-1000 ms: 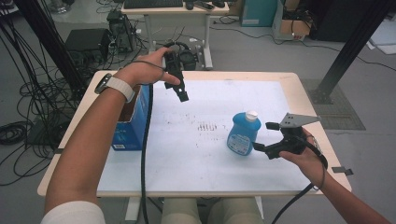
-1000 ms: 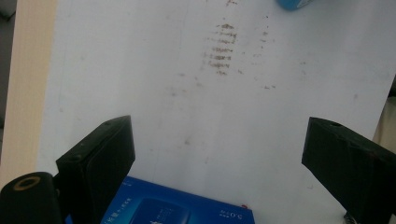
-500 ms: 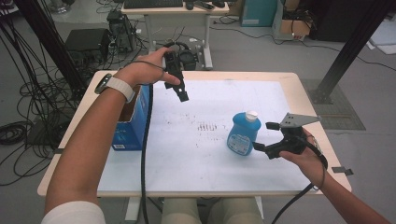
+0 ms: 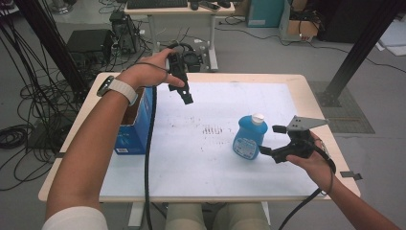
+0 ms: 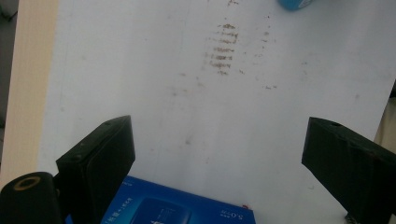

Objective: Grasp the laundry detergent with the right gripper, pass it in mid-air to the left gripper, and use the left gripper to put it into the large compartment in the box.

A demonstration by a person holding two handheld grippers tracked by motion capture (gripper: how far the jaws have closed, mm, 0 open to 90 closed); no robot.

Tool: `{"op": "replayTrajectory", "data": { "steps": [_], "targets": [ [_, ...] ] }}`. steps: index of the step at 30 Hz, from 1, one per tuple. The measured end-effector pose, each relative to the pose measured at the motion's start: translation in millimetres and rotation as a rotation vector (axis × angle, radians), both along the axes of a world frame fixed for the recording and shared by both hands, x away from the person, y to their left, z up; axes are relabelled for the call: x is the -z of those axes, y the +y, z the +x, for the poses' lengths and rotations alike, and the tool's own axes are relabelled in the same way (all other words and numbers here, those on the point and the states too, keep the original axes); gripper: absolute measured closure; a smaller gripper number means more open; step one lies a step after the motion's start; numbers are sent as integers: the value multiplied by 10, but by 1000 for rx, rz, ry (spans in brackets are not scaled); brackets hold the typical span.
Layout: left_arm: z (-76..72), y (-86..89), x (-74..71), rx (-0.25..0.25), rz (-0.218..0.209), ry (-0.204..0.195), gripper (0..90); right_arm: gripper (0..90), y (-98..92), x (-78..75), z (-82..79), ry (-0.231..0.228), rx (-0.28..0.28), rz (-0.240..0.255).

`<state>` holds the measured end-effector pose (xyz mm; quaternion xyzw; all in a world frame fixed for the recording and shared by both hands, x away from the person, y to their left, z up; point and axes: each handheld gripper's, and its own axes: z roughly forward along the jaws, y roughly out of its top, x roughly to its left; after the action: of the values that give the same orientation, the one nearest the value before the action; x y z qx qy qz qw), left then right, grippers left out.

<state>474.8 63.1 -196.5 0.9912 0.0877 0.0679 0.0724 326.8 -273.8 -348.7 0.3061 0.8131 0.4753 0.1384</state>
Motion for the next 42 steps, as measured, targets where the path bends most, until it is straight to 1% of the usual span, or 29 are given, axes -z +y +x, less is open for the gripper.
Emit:
{"op": "replayTrajectory", "data": {
  "steps": [6, 8, 9, 11, 12, 13, 15, 16, 19, 22, 25, 42],
  "targets": [
    [0, -4, -2, -1, 4, 3, 98, 46, 3, 6, 0, 1, -2, 1],
    [4, -2, 7, 1, -5, 5, 98, 46, 2, 5, 0, 1, -2, 1],
    [3, 3, 23, -1, -25, 2, 98, 46, 1, 6, 1, 1, -2, 1],
    [4, 3, 23, 0, -24, 2, 98, 47, 1, 8, 0, 2, -2, 2],
    [5, 0, 12, -1, -12, 6, 98, 47, -2, 8, -2, 3, 0, 0],
    [4, 2, 24, 0, -24, 2, 98, 47, -3, 9, -1, 3, -1, 0],
    [3, 0, 24, -1, -25, 3, 98, 47, -3, 9, -1, 3, 0, 0],
    [2, -4, 12, 0, -11, 4, 98, 48, -3, 8, -2, 3, 0, 0],
    [0, -9, -3, -1, 6, 3, 98, 48, -1, 7, -2, 3, 0, 1],
    [1, -3, 7, -1, -4, 3, 98, 48, -2, 8, -3, 4, -1, 0],
    [4, -1, 1, 0, 4, 1, 98, 49, -2, 11, -2, 5, 0, 1],
    [1, 6, 2, -2, 2, 1, 99, 49, 8, 32, 7, 4, 0, 7]
  ]
}}
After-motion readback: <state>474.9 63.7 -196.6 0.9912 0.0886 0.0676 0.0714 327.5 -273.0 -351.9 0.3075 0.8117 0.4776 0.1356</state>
